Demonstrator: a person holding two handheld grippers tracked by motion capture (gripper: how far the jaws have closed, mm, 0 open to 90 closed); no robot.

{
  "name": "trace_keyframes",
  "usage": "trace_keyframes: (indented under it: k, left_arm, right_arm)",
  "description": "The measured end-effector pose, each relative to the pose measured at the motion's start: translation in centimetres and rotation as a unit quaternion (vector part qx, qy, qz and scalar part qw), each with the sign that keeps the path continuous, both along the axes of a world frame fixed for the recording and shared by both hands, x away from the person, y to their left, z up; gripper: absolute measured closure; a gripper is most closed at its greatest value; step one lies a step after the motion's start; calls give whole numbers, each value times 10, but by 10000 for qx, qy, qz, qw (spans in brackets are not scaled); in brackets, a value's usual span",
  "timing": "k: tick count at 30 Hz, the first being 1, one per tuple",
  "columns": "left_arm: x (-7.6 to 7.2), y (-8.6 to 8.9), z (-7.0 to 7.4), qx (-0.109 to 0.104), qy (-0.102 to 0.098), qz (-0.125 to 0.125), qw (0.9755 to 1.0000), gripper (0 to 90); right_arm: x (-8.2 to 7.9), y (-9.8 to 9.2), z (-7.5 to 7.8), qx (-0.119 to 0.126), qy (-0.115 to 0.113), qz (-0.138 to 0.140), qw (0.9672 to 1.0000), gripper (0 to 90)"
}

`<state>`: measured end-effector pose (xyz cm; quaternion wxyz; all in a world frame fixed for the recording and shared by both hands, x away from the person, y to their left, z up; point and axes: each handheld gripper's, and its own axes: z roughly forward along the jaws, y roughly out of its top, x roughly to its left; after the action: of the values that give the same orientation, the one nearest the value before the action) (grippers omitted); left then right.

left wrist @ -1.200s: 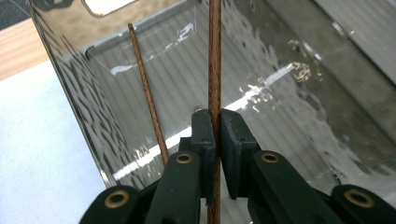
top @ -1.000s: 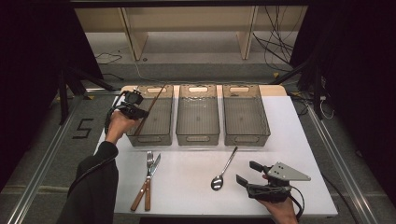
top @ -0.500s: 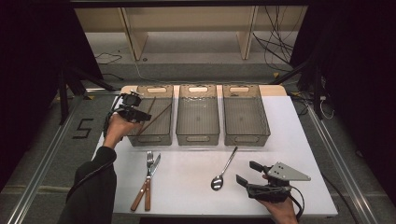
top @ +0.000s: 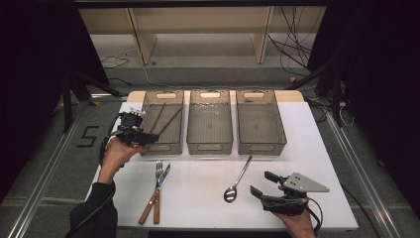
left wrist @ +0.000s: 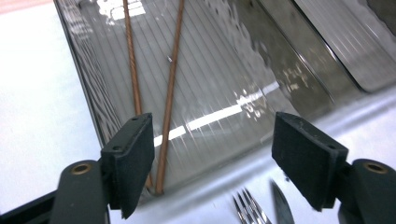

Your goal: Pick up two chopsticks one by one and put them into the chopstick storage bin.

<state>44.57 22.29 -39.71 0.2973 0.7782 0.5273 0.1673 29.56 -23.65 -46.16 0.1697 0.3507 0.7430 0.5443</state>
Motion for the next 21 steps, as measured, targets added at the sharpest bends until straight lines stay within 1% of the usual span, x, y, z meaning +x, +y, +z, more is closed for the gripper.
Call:
trace_keyframes:
  k: [2,5,7,9,12,13,16,17,21]
  left_arm:
    - [-9,-1,-2,-5,-15,-24,10000,282]
    - [-20,-1,-5,-94,-58,-2,9999,274]
    - [-26,-2,-9,-86,-50,-16,9999,270]
    - [-30,-5,-12,-17,-5,-82,10000,265]
    - [-35,-7,-16,-43,32,-114,9999,260]
    - [-37,-8,-17,-15,43,-122,9999,259]
    - [-41,-10,-19,-15,26,-124,9999,252]
    - [-42,-10,-20,20,23,-150,9999,252]
    - [-48,-13,-24,4,-70,-169,9998,250]
  right_arm:
    - [0,0,0,-6,2,4,10000,269]
    - [0,0,0,-12,4,6,10000,268]
    - [0,0,0,-15,7,3,10000,268]
    - [0,1,0,-18,10,6,10000,268]
    - [0,1,0,-24,-3,16,10000,268]
    - [0,1,0,-30,-1,17,10000,268]
    - [0,0,0,-23,-5,20,10000,268]
    - [-1,0,0,-18,-6,21,10000,268]
    - [0,0,0,-32,5,32,10000,268]
